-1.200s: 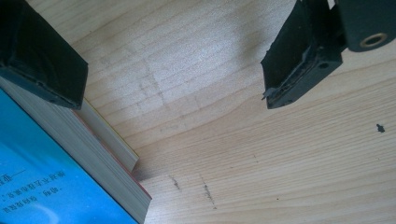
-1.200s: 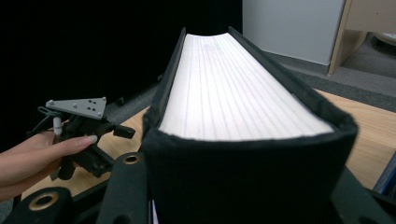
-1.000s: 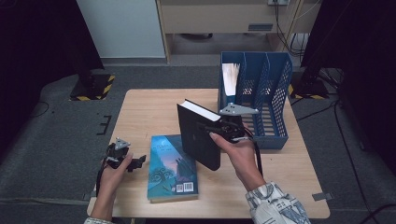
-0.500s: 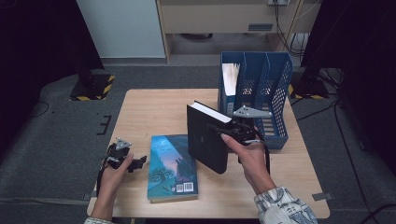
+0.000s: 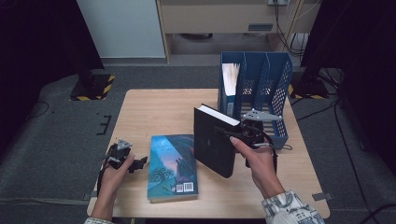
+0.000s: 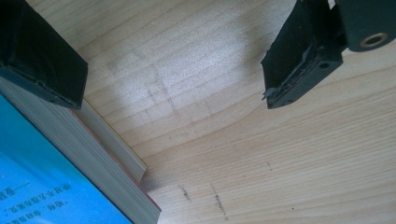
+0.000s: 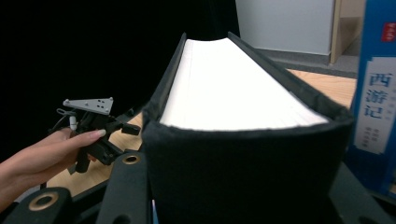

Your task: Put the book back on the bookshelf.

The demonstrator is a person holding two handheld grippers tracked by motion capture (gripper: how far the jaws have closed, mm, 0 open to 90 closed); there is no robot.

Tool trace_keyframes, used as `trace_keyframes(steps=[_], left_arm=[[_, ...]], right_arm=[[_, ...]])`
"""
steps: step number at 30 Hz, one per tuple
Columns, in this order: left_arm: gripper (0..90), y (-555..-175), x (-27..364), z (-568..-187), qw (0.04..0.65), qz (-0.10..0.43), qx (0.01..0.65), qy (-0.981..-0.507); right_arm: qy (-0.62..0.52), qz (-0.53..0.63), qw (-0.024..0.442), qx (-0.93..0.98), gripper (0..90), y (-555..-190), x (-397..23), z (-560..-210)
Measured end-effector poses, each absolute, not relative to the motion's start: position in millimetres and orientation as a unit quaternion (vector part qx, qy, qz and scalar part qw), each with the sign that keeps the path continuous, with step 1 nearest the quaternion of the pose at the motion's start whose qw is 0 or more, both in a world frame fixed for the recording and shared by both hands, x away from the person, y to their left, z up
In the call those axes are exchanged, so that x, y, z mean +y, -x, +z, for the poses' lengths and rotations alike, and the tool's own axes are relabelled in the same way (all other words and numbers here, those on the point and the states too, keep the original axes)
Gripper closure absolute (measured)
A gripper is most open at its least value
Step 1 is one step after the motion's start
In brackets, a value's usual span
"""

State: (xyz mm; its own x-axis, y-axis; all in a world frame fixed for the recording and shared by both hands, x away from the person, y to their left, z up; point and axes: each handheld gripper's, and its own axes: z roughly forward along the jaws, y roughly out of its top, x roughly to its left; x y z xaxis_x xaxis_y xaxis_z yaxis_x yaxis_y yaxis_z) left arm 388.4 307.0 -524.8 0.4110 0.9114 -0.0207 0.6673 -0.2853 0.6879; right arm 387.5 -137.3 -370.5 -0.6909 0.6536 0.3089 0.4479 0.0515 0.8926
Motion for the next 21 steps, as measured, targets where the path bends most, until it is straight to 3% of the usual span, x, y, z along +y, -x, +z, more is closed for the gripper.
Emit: trace_keyframes(steps=[21], left_arm=[[5.9,-388.0,309.1,-525.6,0.31,0.194,0.511,-0.778]], right_arm=[[-0.407,0.57,0.104,0.706,53.2,-366.2,-180.9,-374.6]])
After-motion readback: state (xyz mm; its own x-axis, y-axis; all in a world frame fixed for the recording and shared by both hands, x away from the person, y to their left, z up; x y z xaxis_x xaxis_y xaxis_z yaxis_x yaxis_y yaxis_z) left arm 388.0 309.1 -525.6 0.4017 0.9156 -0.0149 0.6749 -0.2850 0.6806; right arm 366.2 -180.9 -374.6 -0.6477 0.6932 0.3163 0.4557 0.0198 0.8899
